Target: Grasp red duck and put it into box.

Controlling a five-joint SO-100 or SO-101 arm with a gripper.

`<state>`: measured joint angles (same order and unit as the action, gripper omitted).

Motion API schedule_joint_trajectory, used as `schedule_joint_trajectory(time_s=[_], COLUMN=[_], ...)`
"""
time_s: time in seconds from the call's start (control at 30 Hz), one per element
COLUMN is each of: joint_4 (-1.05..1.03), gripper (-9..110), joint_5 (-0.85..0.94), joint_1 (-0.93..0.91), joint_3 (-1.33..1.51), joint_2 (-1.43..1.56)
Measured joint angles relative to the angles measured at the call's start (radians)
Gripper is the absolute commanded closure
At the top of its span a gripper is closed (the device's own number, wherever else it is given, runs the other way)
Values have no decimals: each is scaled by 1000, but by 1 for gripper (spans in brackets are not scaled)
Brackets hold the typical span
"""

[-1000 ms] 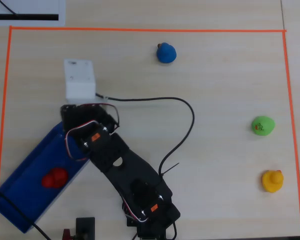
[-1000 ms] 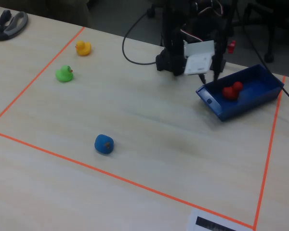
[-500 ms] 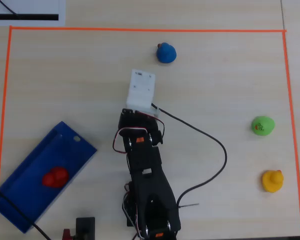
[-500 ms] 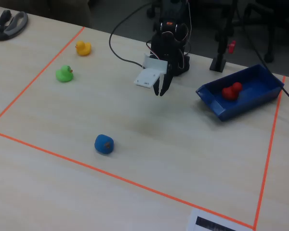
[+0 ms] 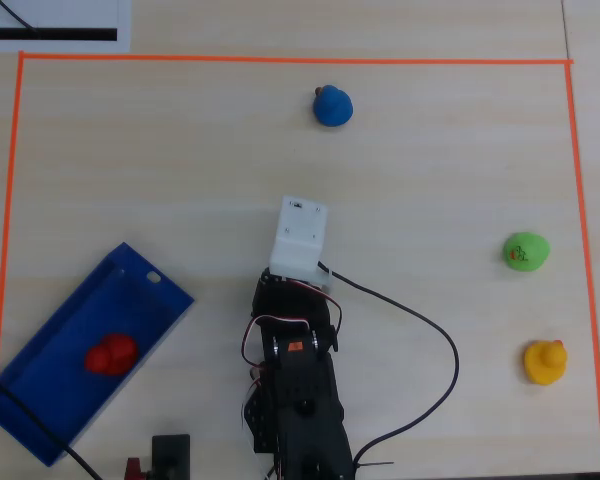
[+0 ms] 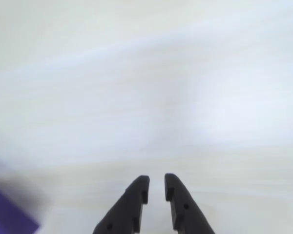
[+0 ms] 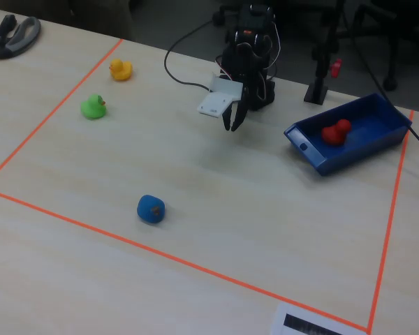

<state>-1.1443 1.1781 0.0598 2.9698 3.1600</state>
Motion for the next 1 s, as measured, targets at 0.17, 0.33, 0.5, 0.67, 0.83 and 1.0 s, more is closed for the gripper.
schedule_joint_trajectory(time_s=[0.17, 0.33, 0.5, 0.67, 0.83, 1.0], joint_4=[-63, -91, -138, -140, -140, -140], gripper=[101, 101, 100, 97, 97, 97], joint_5=[18, 34, 43, 43, 43, 43], joint_1=[-14, -35, -40, -46, -46, -48], joint_3=[112, 144, 144, 144, 144, 144], joint_2=[137, 153, 156, 156, 156, 156])
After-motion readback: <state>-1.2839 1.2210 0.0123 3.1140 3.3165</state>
